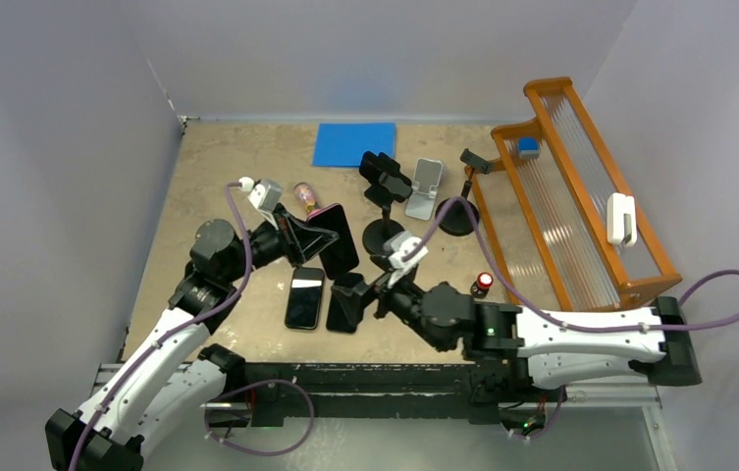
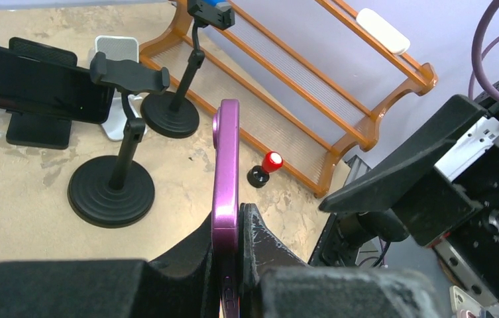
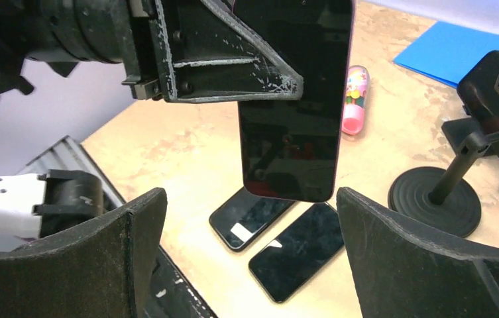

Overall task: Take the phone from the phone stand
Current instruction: Place the phone at the center of the board.

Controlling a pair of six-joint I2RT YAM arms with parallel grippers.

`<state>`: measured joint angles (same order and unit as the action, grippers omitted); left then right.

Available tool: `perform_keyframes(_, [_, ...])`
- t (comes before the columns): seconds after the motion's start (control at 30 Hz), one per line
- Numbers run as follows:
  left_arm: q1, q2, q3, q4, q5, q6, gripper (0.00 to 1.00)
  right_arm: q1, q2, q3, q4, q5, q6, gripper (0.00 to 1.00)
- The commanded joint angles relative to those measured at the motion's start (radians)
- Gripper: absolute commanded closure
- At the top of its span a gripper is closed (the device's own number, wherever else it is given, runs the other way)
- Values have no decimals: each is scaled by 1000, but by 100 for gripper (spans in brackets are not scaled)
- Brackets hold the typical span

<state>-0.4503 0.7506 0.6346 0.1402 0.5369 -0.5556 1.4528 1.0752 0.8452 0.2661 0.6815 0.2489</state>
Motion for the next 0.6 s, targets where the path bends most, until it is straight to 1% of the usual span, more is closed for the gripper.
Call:
perform_keyframes(0.0, [5,-21,0,109,14,21,100,3,-138,-87,26,-57,28,1])
perform_keyframes(0.1, [5,-22,10,131,84,14,100,3,-240,-167,108,-92,1,2])
perform_keyframes(0.23, [5,-37,35,185,315,26,100,3,-366,-271,252,-257,-65,5])
perform_keyframes(0.3, [5,-48,46,208,413,46,100,3,-407,-275,259,-284,-79,6])
perform_keyframes(0.4, [5,-58,52,242,524,63,100,3,-427,-235,196,-374,-117,5])
perform_keyframes(0.43, [5,-61,44,279,559,53,100,2,-432,-232,194,-402,-117,5])
perform_keyframes(0.47, [4,-62,32,327,597,30,100,2,-435,-232,195,-427,-119,8])
perform_keyframes(0.57, [4,-51,-6,529,689,-95,100,2,-423,-233,202,-485,-111,12])
